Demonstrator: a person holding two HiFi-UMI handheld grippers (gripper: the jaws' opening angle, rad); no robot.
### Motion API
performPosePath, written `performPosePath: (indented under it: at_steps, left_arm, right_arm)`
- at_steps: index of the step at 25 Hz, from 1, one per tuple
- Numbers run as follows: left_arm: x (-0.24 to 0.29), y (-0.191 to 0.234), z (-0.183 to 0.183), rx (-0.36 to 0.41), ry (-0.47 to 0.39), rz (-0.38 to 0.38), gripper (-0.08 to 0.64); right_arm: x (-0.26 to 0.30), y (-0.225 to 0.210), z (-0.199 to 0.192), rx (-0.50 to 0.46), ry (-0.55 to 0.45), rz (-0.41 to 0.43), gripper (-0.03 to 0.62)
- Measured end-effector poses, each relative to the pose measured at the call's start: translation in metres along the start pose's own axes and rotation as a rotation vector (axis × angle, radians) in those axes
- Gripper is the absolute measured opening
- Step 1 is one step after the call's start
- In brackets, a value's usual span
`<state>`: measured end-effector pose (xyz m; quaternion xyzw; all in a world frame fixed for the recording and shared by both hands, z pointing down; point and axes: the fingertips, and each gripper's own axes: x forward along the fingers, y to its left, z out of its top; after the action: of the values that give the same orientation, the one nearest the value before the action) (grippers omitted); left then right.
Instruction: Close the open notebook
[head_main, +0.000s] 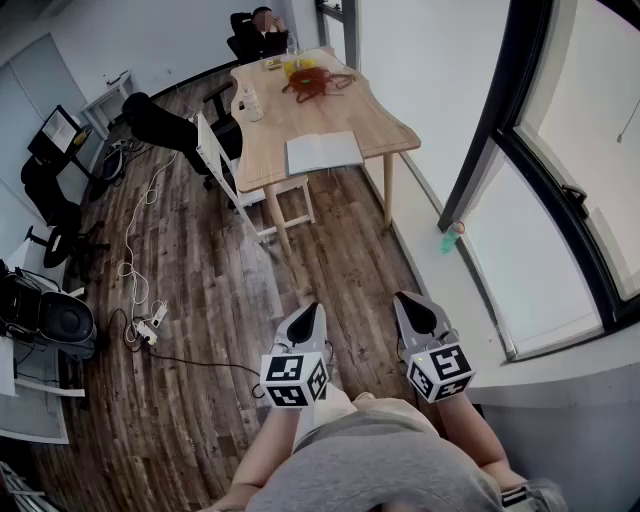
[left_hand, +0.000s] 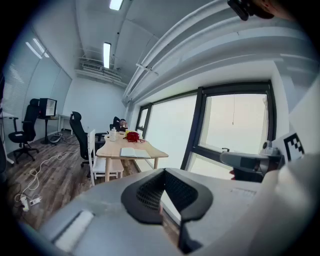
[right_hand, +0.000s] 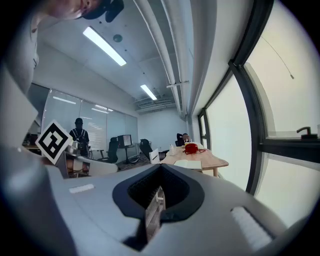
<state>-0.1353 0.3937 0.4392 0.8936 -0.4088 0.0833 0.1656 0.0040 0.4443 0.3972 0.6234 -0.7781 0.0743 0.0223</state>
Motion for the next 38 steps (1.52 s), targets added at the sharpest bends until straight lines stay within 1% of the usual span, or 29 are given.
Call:
performPosePath:
  at_steps: [4, 12, 17, 19, 23, 29, 33, 38]
  left_arm:
    - [-0.006, 0.0, -0.003, 0.01, 0.009, -0.012, 0.003]
    - [-0.014, 0.011, -0.004, 0.01, 0.004, 0.015, 0.003]
    - [-0.018, 0.022, -0.012, -0.02, 0.019, 0.032, 0.003]
    - [-0.014, 0.024, -0.014, -0.025, 0.025, 0.031, 0.003]
    - [0.002, 0.031, -0.013, -0.029, 0.029, 0.024, 0.003]
    - [0.041, 0.043, 0.006, -0.03, 0.023, -0.006, 0.003]
    - [0.074, 0.058, 0.017, -0.03, 0.022, -0.017, 0.003]
    - [0.114, 0.088, 0.035, -0.034, 0.021, -0.015, 0.003]
  right_arm:
    - [-0.002, 0.007, -0.002, 0.013, 0.002, 0.002, -0.002]
    - [0.003, 0.018, -0.009, -0.011, 0.03, 0.044, -0.003]
    - [0.013, 0.022, -0.011, 0.041, 0.018, 0.033, 0.0]
    - [0.018, 0.022, -0.012, 0.047, 0.019, 0.036, 0.0]
    - [0.032, 0.016, -0.014, 0.059, 0.021, 0.05, 0.0]
    - [0.062, -0.004, -0.005, 0.043, 0.03, 0.026, 0.0]
    - [0.097, -0.019, 0.001, 0.03, 0.026, 0.023, 0.0]
    - [0.147, -0.032, 0.012, 0.006, 0.021, 0.028, 0.0]
